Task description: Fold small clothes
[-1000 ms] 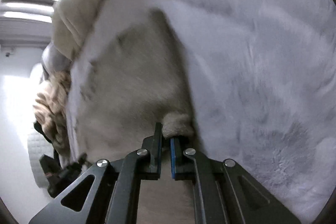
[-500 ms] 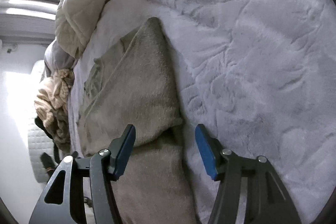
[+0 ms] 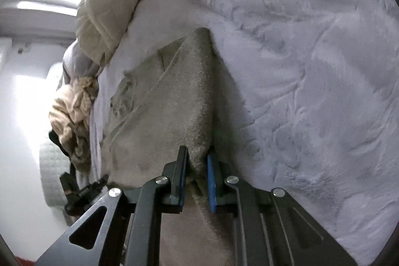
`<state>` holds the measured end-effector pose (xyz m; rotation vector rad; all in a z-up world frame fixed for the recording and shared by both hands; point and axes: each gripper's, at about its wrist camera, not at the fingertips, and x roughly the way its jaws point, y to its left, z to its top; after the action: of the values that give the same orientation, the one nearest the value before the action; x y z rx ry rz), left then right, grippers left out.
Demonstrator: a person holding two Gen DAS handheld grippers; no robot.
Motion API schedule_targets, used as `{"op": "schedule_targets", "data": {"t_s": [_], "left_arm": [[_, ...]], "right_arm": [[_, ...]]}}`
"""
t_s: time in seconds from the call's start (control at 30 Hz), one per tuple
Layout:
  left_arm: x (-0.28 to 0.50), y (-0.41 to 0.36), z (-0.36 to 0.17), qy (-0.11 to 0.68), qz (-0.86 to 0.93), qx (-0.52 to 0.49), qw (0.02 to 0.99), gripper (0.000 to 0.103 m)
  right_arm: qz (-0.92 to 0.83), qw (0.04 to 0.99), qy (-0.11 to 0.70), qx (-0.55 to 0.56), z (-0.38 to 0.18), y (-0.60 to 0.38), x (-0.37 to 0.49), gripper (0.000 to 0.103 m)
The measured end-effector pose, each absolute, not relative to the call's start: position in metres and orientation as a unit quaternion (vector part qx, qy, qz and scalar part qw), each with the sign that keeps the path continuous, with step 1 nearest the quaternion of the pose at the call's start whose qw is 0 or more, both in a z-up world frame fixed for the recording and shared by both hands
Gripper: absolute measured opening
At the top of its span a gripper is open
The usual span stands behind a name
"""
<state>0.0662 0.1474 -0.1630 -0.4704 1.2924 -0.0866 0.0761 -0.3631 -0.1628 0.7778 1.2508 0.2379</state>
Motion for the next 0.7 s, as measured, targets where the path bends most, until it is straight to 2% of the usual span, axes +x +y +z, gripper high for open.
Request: {"op": "schedule_targets", "data": {"t_s": [0.13, 0.3, 0.37, 0.4, 0.43, 0.57, 0.63, 0.7], "left_arm": [[0.067, 0.145, -0.177, 0.598, -0.034, -0.212, 0.772, 0.02], [0.064, 0.146, -0.172, 0.593, -0.025, -0.211, 0.776, 0.021], [0.063, 0.144, -0.168, 0.597, -0.008, -0.193, 0.778, 0.033], [0.062, 0.143, -0.167, 0.601, 0.001, -0.185, 0.778, 0.046], [0.061, 0.142, -0.167, 0.604, 0.008, -0.177, 0.777, 0.054], [0.058, 0.133, -0.164, 0.61, 0.01, -0.154, 0.777, 0.055], [0.059, 0.134, -0.164, 0.613, 0.021, -0.154, 0.775, 0.066], [0.059, 0.135, -0.164, 0.613, 0.035, -0.159, 0.773, 0.067]], "right_arm": [[0.09, 0.723, 0.594, 0.341, -0.195, -0.366, 0.077, 0.016], [0.083, 0.726, 0.587, 0.348, -0.194, -0.365, 0.073, 0.016], [0.08, 0.728, 0.59, 0.341, -0.191, -0.363, 0.073, 0.016], [0.078, 0.728, 0.592, 0.337, -0.19, -0.362, 0.074, 0.018], [0.076, 0.728, 0.594, 0.335, -0.189, -0.361, 0.074, 0.019], [0.064, 0.725, 0.598, 0.335, -0.187, -0.36, 0.075, 0.019], [0.059, 0.722, 0.6, 0.338, -0.187, -0.36, 0.075, 0.021], [0.053, 0.722, 0.604, 0.334, -0.185, -0.359, 0.074, 0.025]]}}
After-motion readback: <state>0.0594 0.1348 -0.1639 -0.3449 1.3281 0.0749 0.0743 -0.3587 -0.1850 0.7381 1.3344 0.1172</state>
